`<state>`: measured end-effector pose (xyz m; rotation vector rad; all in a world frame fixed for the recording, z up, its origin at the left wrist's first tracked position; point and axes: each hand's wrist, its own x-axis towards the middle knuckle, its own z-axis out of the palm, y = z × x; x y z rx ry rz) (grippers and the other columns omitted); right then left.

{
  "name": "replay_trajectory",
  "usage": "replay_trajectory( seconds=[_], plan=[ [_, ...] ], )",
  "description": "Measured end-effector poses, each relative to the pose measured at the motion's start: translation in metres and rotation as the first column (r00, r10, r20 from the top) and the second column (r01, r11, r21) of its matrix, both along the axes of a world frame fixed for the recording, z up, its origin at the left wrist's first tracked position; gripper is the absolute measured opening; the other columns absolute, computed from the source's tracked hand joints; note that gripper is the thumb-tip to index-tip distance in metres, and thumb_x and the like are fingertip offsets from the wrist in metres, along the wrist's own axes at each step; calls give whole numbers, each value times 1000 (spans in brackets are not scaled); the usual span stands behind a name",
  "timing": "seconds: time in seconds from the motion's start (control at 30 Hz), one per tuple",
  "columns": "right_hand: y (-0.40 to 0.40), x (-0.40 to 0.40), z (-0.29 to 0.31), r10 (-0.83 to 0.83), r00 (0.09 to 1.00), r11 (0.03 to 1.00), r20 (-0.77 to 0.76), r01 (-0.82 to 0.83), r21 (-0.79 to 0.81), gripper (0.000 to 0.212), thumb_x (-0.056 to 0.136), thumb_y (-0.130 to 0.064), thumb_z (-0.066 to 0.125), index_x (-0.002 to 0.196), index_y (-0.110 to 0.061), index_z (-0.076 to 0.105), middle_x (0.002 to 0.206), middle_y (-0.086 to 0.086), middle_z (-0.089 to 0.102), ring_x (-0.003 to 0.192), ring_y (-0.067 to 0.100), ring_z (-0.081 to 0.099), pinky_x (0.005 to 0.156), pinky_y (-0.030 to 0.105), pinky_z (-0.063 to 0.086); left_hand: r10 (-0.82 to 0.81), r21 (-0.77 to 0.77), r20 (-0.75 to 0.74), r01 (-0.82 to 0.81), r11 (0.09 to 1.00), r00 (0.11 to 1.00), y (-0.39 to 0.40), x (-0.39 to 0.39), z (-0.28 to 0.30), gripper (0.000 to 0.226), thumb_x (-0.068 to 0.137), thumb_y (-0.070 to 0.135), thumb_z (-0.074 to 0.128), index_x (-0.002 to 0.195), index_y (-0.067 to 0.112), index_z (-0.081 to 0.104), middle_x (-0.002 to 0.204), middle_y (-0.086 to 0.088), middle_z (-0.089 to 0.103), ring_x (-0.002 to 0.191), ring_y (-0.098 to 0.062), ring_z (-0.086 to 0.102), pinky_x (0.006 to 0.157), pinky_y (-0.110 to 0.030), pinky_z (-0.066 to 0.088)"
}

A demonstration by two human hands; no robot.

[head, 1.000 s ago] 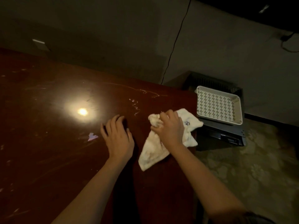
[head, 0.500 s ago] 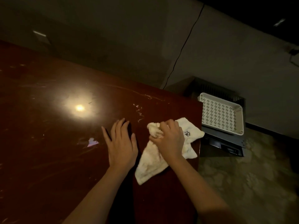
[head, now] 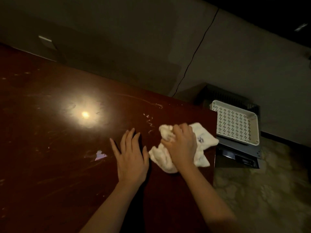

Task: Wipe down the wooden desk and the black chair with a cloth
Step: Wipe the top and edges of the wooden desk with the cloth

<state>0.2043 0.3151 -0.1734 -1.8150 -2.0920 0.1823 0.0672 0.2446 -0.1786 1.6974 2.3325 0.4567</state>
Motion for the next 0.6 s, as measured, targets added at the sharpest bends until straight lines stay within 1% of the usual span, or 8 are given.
replay_trajectory(
  seconds=[0.07,0.13,0.2,0.27,0.37,0.43,0.5,0.6],
  plan=[
    [-8,2,-3,9,1000,1000,17,-10,22,45,49,-35,87,78,-16,58,82,2,55,73,22,53,59,28,36,-8,-4,-7,8,1000,1000,0,-1,-1,50,87,37,32,124,11,53,138,-8,47,133,-21,32,112,-53,1],
    [5,0,-2,30,999,999,22,-31,25,45,50,-35,87,78,-16,58,82,3,55,73,23,54,59,27,35,-22,-13,-9,22,1000,1000,1,-1,-1,49,87,36,32,124,11,53,138,-8,47,133,-21,32,112,-53,1],
    [34,-5,2,23,1000,1000,12,-23,3,42,57,-34,85,85,-14,60,88,7,56,81,26,54,63,29,35,-20,-20,-8,20,1000,1000,0,-1,-1,49,87,35,32,124,11,53,138,-8,47,133,-21,32,112,-53,1],
    [72,-10,7,-25,1000,998,-7,24,-50,39,69,-37,77,97,-14,61,99,8,56,93,27,51,71,33,37,-22,-20,2,22,1000,1000,0,-1,-2,48,88,35,34,126,11,53,139,-8,46,134,-21,32,113,-54,1],
    [117,-16,10,-63,998,996,-3,63,-69,38,76,-41,70,102,-15,59,105,7,54,102,25,48,77,35,37,-29,-12,12,29,1000,1000,-1,-2,-4,41,89,27,54,127,11,52,140,-9,45,135,-23,33,112,-57,4],
    [125,-16,11,-76,997,995,-10,75,-73,37,76,-40,69,102,-15,58,106,7,53,103,25,48,78,35,37,-28,-14,20,28,1000,999,-1,-2,-3,42,88,24,59,127,11,52,141,-9,44,135,-23,34,111,-58,4],
    [111,-13,13,-91,995,993,-34,88,-77,38,77,-38,70,104,-14,58,107,8,53,103,26,48,79,36,37,-24,-16,30,24,1000,999,-1,-2,-2,40,91,29,47,127,12,51,141,-8,43,135,-22,31,112,-57,2],
    [64,-8,8,-58,997,996,-46,54,-75,38,73,-34,74,102,-14,60,104,7,54,97,25,50,77,36,38,-21,-16,9,21,1000,1000,0,-2,0,48,88,33,31,125,11,53,139,-8,46,134,-23,34,111,-59,7]
  ],
)
